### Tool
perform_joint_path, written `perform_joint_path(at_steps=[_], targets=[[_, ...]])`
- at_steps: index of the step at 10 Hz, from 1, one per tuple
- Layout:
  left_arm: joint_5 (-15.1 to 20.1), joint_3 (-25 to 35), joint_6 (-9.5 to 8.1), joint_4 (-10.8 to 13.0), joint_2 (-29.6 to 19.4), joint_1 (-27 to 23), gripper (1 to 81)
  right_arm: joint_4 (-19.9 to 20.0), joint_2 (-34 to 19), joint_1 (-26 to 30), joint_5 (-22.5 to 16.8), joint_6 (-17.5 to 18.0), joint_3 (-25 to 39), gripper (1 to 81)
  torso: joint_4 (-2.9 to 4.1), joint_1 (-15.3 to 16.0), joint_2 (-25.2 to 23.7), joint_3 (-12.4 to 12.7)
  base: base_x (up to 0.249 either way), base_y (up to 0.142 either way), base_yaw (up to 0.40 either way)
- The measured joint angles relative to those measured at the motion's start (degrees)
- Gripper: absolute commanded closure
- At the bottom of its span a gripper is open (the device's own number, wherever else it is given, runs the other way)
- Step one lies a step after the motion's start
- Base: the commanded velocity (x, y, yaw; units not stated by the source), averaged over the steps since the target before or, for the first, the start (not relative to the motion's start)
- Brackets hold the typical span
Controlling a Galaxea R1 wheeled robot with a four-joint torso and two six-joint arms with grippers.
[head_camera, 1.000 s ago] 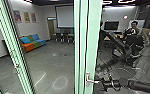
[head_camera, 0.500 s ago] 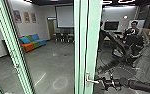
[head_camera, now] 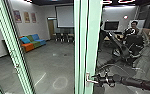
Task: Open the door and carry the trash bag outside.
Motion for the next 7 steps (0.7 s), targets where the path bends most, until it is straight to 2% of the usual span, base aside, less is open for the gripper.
perform_joint_path(at_steps=[3, 5, 7], targets=[[0.0, -0.7, 0.00, -0.1, 0.5, 0.0, 81.1, -1.2, 0.1, -2.9, 0.2, 7.3, -2.6, 1.0, 0.00, 0.0, 0.0, 0.0, 0.000, 0.000, 0.000], [0.0, -2.5, 0.00, -0.1, 1.6, 0.0, 81.1, -5.9, 0.3, -2.7, -1.0, 13.5, -2.7, 1.0, 0.00, 0.0, 0.0, 0.0, 0.000, 0.000, 0.000], [0.0, -3.7, 0.00, -0.1, 2.2, 0.0, 81.1, -12.6, 0.8, -2.0, -3.3, 20.3, -2.7, 1.0, 0.00, 0.0, 0.0, 0.0, 0.000, 0.000, 0.000]])
